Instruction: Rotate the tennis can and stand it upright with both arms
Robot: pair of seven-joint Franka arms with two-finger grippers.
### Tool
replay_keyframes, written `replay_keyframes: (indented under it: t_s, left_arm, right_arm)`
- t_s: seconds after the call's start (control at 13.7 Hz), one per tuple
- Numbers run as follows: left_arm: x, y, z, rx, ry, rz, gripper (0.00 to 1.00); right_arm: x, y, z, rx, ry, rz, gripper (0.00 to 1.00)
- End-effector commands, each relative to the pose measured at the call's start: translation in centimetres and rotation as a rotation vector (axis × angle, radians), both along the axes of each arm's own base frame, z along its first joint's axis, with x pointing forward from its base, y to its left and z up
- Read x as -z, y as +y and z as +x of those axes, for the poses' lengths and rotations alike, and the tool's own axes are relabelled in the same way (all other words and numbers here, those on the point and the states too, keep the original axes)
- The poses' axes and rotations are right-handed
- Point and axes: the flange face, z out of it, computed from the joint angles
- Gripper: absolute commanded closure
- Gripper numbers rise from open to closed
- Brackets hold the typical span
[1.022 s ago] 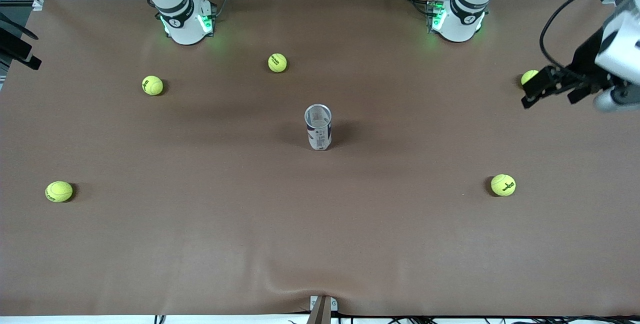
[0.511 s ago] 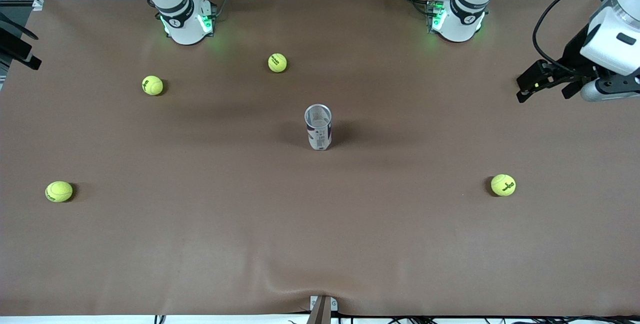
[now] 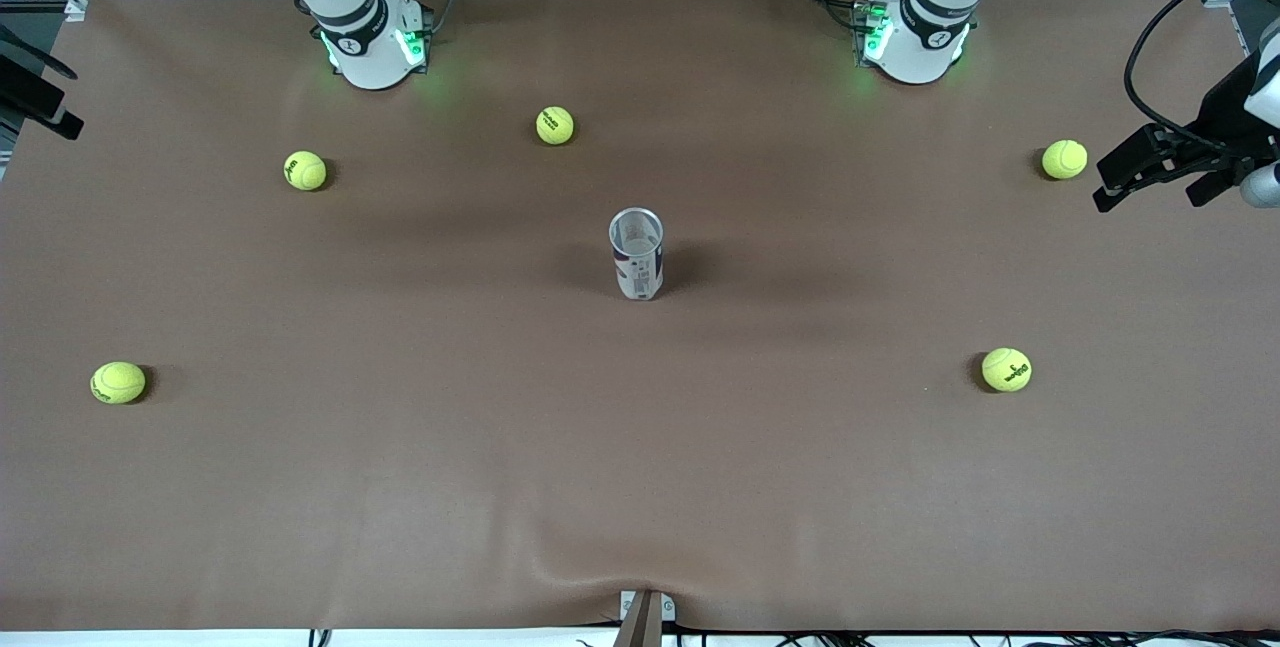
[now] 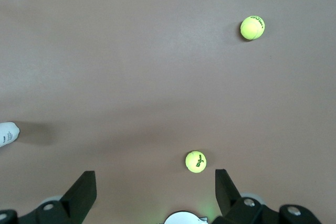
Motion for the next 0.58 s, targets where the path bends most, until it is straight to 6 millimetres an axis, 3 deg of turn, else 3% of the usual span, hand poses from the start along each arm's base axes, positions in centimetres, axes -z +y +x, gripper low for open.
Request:
replay_keyframes:
  t_s: [0.0, 0.51]
  left_arm:
    - [-0.32, -0.19, -0.27, 0.03, -0.005, 0.023, 0.0]
    - [0.26, 0.03, -0.21, 0.163, 0.013, 0.033, 0.0]
  right_arm:
    - [-0.48, 0.22, -0.04, 0.009, -0.005, -0.012, 0.0]
    - [-0.4, 0.22, 0.01, 0.009, -0.004, -0.012, 0.0]
